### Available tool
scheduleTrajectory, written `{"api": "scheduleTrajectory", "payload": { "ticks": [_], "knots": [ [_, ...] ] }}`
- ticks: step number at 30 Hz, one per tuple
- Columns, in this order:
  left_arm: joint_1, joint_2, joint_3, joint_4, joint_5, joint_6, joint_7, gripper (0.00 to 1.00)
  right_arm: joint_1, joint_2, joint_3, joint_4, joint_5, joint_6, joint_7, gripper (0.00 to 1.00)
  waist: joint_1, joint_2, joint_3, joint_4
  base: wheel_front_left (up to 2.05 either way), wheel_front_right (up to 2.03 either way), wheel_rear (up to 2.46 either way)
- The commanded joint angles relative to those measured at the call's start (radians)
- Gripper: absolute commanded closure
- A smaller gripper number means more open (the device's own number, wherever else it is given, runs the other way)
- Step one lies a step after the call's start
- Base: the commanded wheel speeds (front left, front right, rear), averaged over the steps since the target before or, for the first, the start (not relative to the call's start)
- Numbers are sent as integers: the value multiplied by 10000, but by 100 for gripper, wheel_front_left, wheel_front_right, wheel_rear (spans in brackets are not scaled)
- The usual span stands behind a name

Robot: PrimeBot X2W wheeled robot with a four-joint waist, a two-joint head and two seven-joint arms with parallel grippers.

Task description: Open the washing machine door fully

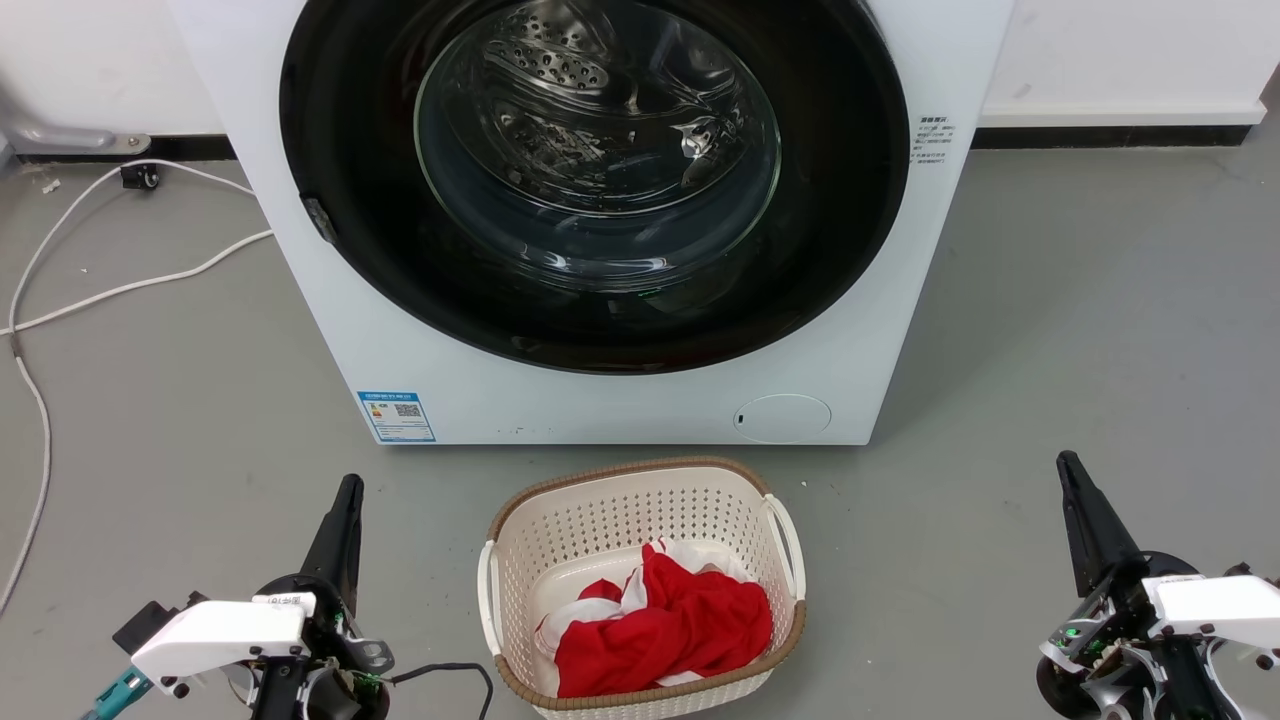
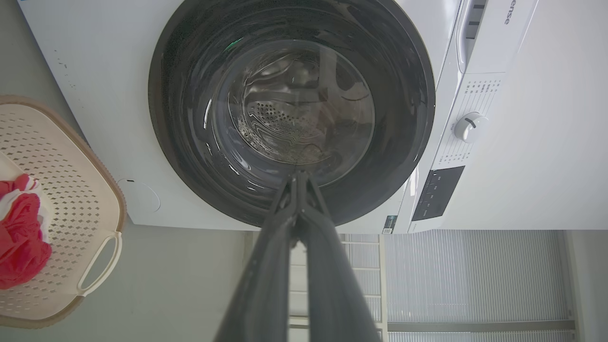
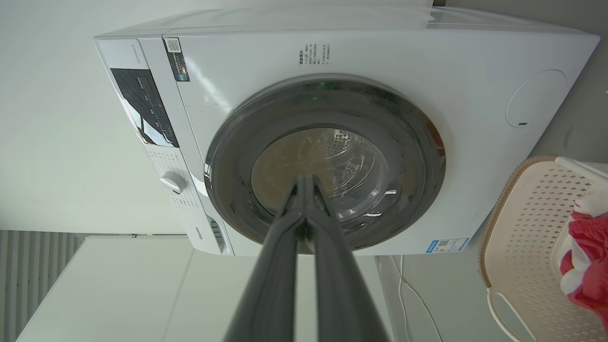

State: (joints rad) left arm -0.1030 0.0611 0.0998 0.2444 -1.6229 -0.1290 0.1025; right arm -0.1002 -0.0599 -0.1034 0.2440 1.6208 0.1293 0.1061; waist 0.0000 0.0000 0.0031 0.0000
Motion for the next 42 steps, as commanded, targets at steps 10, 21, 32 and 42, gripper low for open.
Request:
{"api": "scheduleTrajectory", "payload": {
  "ticks": [10, 21, 32, 42],
  "knots": [
    [31, -25, 8, 73, 8, 4, -1, 0, 43, 12, -7, 64, -13, -4, -1, 0, 0, 0, -1, 0, 0, 0, 0],
    [14, -47, -329, -207, 510, 3, -519, 0, 237, 28, 178, -370, -466, -1, -525, 0, 0, 0, 3, 11, 0, 0, 0],
    [-77, -54, -256, -879, 2877, -1, -999, 0, 235, 12, 280, -1097, -3654, 2, -1012, 0, 0, 0, 7, 9, 0, 0, 0],
    [-175, -58, -501, -1353, 5345, -5, -1387, 0, 348, 34, 531, -1755, -6777, 4, -1406, 0, 0, 0, -1, 15, 0, 0, 0]
  ]
}}
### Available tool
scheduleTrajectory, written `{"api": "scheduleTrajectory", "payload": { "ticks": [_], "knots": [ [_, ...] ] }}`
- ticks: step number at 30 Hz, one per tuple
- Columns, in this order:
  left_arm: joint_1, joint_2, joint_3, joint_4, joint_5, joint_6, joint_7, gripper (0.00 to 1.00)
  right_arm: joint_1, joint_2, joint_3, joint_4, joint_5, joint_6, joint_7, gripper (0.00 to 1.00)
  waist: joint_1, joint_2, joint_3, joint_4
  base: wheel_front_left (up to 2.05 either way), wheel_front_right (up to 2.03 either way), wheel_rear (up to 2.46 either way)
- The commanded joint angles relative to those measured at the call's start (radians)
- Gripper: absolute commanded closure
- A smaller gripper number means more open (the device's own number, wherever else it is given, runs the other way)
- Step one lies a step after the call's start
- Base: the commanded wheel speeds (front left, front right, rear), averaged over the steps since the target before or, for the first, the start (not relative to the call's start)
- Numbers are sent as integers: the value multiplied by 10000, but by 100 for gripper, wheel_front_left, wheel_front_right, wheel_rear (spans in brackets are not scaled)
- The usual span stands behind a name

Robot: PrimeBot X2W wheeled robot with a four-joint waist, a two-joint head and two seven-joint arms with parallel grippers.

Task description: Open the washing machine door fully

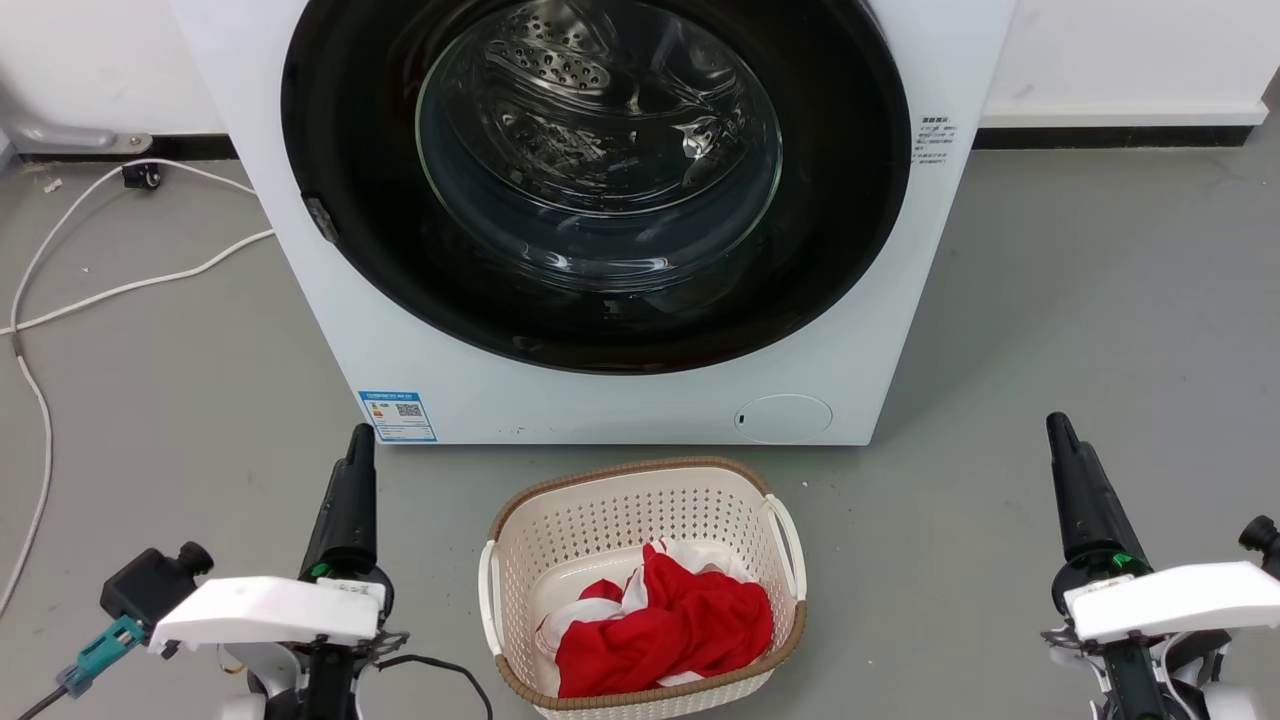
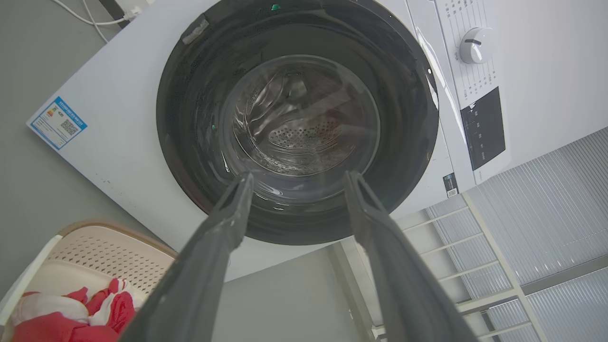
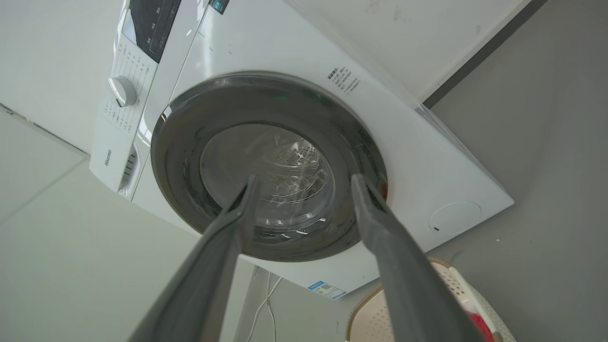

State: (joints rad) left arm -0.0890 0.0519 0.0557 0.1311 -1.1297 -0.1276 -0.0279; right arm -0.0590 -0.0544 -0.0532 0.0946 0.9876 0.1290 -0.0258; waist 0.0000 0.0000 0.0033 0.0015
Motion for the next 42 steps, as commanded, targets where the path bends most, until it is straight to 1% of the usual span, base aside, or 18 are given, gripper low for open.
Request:
{"api": "scheduleTrajectory", "payload": {
  "ticks": [1, 6, 8, 9, 22, 32, 42],
  "knots": [
    [-321, 47, -107, -242, 673, -19, -125, 0, -31, -18, 39, -289, -689, 8, -126, 0, 0, 0, -6, 1, 0, 0, 0],
    [-300, 76, -258, -315, 1792, -21, -303, 0, 121, -7, 59, -281, -1736, 9, -284, 0, 0, 0, -20, -2, 0, 0, 0],
    [-287, 71, -283, -307, 2085, -22, -369, 0, 167, -5, 65, -241, -2107, 10, -267, 0, 0, 0, -22, -6, 0, 0, 0],
    [-287, 71, -283, -307, 2085, -22, -369, 0, 167, -5, 65, -241, -2107, 10, -267, 0, 0, 0, -22, -6, 0, 0, 0],
    [-117, 167, -453, -303, 4100, -24, -784, 0, 326, 6, 197, -231, -4007, 13, -365, 0, 0, 0, -70, -27, 0, 0, 0],
    [-35, 278, -626, -258, 5597, 103, -1070, 0, 416, 14, 353, -351, -5314, 15, -478, 0, 0, 0, -79, -43, 0, 0, 0],
    [-33, 392, -872, -34, 6820, 277, -1329, 0, 492, 21, 454, -475, -6530, 17, -464, 0, 0, 0, -99, -45, 0, 0, 0]
  ]
}}
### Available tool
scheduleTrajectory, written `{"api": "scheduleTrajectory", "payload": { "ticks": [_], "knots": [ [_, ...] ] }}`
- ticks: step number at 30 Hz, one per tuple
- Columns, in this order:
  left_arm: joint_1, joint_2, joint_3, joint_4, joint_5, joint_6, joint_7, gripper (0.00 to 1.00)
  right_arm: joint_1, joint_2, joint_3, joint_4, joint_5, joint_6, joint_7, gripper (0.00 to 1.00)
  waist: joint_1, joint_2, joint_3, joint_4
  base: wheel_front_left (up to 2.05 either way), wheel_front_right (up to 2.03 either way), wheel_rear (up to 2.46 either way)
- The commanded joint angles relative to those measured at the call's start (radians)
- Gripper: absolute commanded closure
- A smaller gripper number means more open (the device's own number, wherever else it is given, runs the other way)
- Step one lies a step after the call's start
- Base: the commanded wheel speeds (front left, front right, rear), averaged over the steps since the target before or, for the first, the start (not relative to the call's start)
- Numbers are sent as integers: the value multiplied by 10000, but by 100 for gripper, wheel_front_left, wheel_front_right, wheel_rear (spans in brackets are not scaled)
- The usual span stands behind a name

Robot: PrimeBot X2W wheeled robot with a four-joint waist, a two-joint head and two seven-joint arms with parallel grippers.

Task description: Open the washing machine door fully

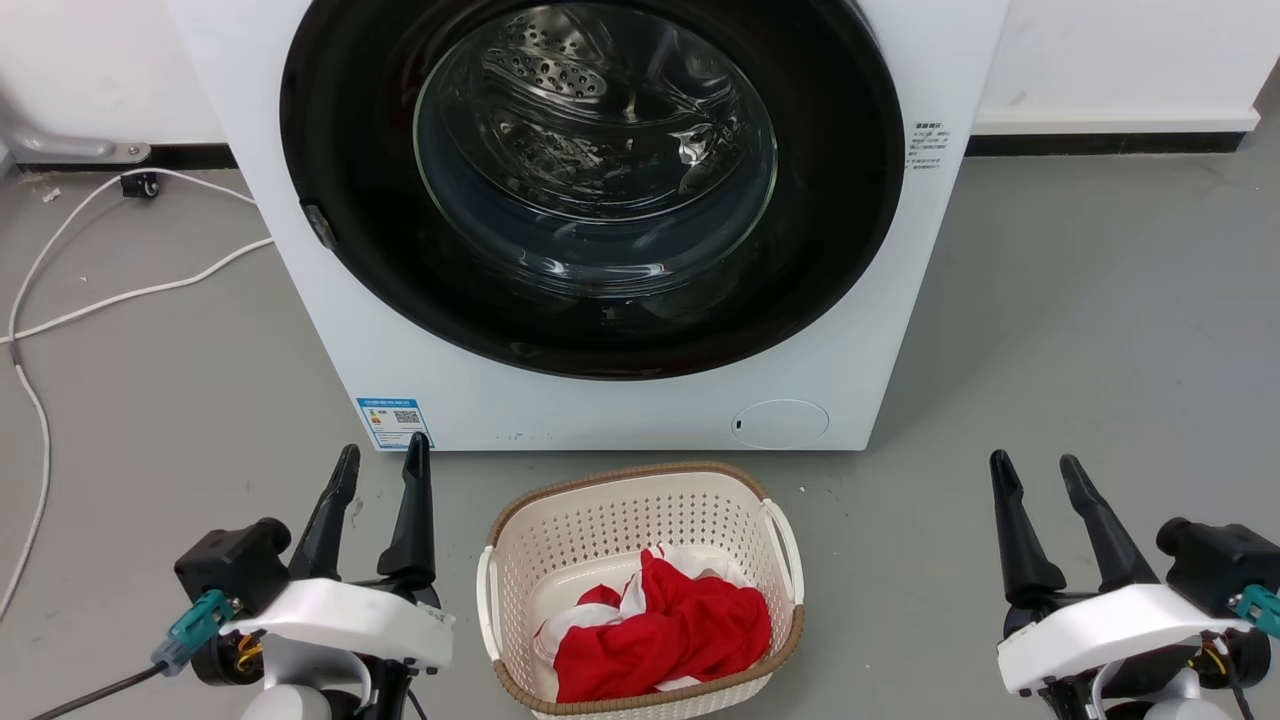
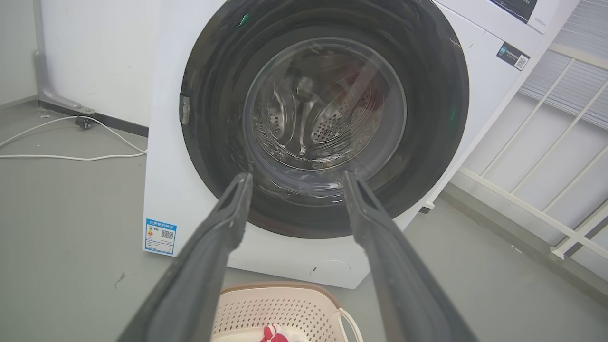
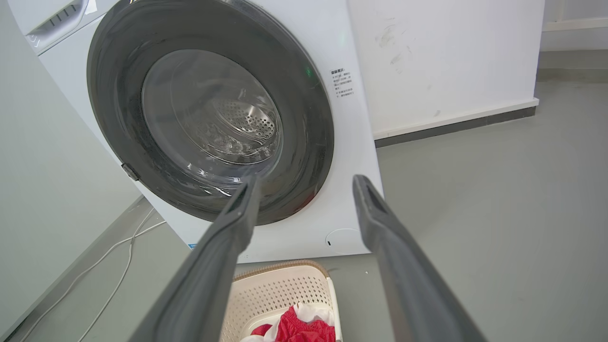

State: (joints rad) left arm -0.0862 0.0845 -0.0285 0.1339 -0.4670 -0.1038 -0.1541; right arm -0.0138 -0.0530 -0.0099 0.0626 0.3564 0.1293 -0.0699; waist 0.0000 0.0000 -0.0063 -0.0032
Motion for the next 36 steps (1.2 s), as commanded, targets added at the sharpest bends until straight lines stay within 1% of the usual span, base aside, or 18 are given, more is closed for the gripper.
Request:
{"api": "scheduleTrajectory", "payload": {
  "ticks": [1, 20, 36],
  "knots": [
    [-64, 69, -52, -27, 288, 51, -100, 0, 46, 9, 32, -166, -325, 13, -26, 0, 0, 0, -4, 5, 0, 0, 0],
    [-43, 209, -360, 114, 2083, 375, -533, 0, 114, 23, 180, -259, -2091, 16, -114, 0, 0, 0, -68, 12, 0, 0, 0],
    [120, 156, -409, 130, 3087, 417, -835, 0, 237, 35, 248, -186, -2782, 11, -234, 0, 0, 0, -122, 0, 0, 0, 0]
  ]
}}
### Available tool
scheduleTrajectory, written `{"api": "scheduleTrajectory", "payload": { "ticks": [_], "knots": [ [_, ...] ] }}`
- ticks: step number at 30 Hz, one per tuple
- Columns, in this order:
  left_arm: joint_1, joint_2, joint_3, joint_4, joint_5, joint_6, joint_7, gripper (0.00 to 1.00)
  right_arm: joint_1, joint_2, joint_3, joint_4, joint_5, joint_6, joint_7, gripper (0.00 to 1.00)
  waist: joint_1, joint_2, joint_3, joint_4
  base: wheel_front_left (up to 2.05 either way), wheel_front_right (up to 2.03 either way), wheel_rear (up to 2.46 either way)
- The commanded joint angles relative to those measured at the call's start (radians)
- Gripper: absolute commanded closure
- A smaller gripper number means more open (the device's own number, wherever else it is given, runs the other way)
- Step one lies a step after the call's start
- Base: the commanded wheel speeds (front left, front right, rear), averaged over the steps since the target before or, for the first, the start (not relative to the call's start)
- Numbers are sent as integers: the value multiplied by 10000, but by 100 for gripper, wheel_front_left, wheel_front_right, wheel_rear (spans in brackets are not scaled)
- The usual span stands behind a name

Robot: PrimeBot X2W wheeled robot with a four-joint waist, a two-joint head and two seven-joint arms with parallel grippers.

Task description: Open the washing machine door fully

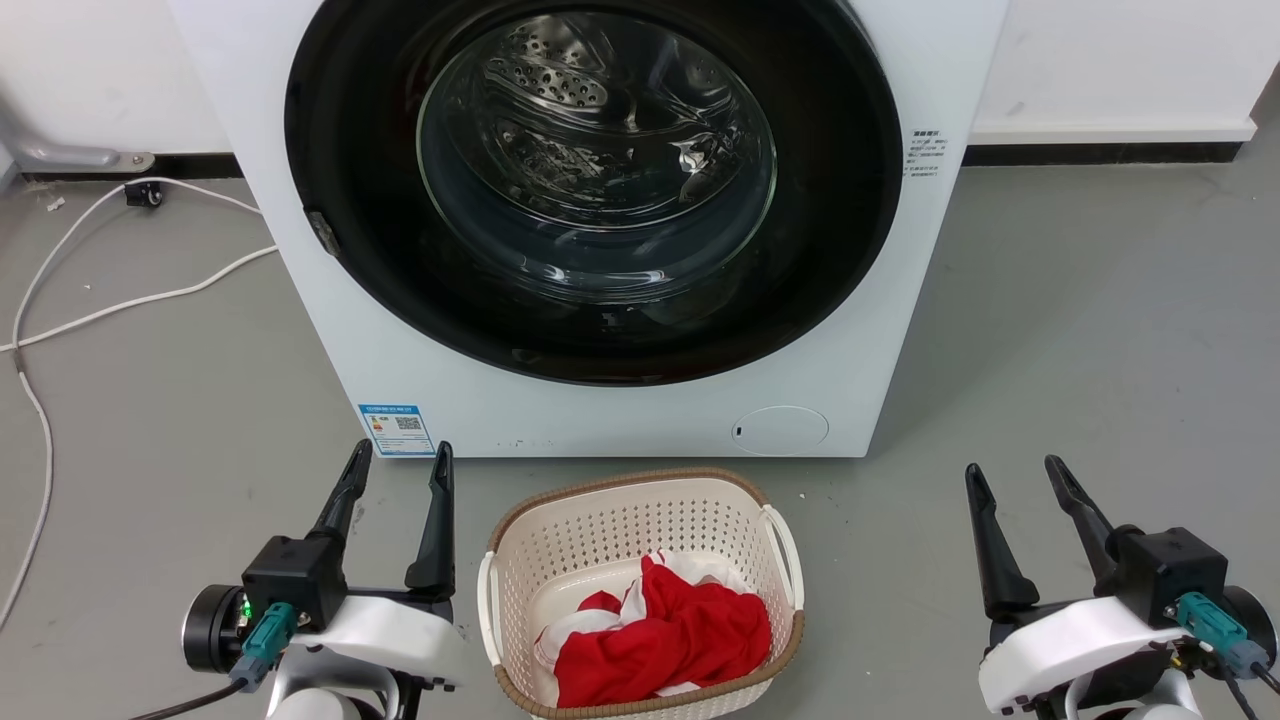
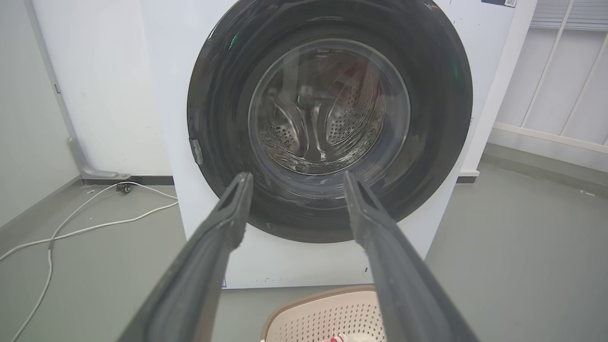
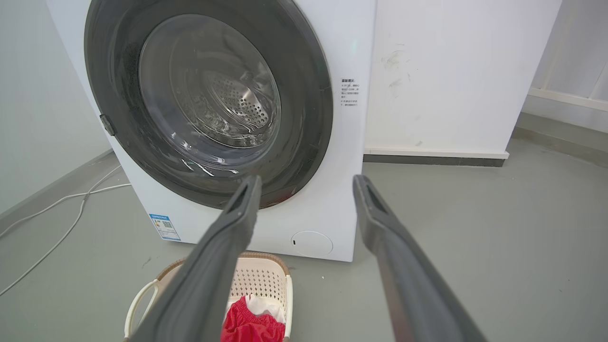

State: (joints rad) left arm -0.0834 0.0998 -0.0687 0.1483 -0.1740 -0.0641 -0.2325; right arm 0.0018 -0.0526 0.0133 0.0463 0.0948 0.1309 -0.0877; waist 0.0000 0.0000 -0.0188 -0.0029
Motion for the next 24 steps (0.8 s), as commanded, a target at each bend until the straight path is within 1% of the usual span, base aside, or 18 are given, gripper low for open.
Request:
{"api": "scheduleTrajectory", "payload": {
  "ticks": [1, 17, 24],
  "knots": [
    [92, -8, 2, 10, 203, 10, -75, 0, 80, 32, 5, -21, -181, -5, -73, 0, 0, 0, 5, -4, 0, 0, 0],
    [92, -114, 142, 39, 1133, -10, -343, 0, 114, 42, -12, 64, -773, -4, -269, 0, 0, 0, 73, 6, 0, 0, 0],
    [117, -177, 273, 40, 1066, -43, -352, 0, 113, 41, -59, 145, -578, -4, -266, 0, 0, 0, 72, 14, 0, 0, 0]
  ]
}}
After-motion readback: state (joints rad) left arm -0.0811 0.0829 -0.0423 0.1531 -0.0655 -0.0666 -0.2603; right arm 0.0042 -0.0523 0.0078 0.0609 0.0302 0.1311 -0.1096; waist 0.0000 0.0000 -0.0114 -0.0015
